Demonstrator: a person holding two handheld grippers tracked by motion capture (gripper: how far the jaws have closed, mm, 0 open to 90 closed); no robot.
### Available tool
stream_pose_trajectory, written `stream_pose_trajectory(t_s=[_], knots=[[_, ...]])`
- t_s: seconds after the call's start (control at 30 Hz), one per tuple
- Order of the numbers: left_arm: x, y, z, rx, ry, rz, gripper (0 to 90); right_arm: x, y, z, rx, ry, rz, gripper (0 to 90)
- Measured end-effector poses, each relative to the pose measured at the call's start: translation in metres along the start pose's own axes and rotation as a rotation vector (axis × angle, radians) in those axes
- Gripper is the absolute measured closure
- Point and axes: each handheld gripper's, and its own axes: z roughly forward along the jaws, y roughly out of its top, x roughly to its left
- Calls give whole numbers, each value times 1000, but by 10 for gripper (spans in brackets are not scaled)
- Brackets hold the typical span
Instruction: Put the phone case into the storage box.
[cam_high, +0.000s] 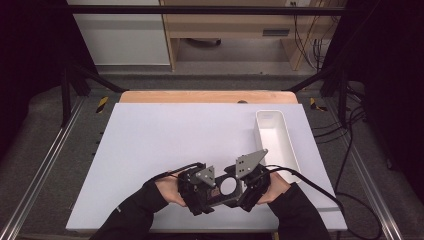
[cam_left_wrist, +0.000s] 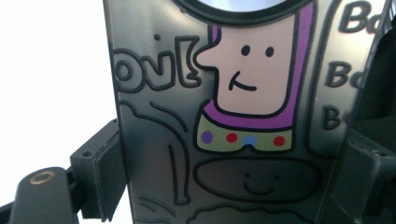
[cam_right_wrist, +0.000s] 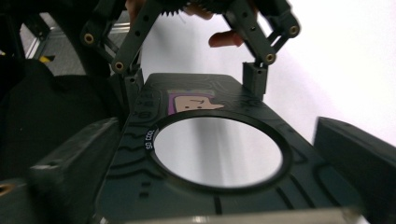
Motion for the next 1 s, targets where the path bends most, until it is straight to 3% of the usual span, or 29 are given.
stream_pose_trajectory(t_s=[0.23, 0.33, 0.4, 0.6, 0.73, 0.83, 1.0], knots=[[1, -2, -6, -26, 15, -9, 119, 0, 3, -17, -111, -14, 11, 1], [1, -4, -9, -37, 23, -13, 119, 1, 3, -21, -134, -23, 17, 0], [2, -8, -14, -56, 33, -23, 119, -1, 1, -27, -165, -56, 32, 0], [4, -23, -26, -109, 64, -54, 119, -5, -6, -35, -227, -95, 81, 0], [5, -31, -32, -148, 85, -75, 119, -6, -8, -35, -245, -97, 96, 0], [6, -42, -40, -207, 101, -108, 118, -7, -10, -32, -256, -100, 118, 0], [5, -51, -45, -250, 103, -126, 118, -7, -13, -26, -252, -89, 136, 0]])
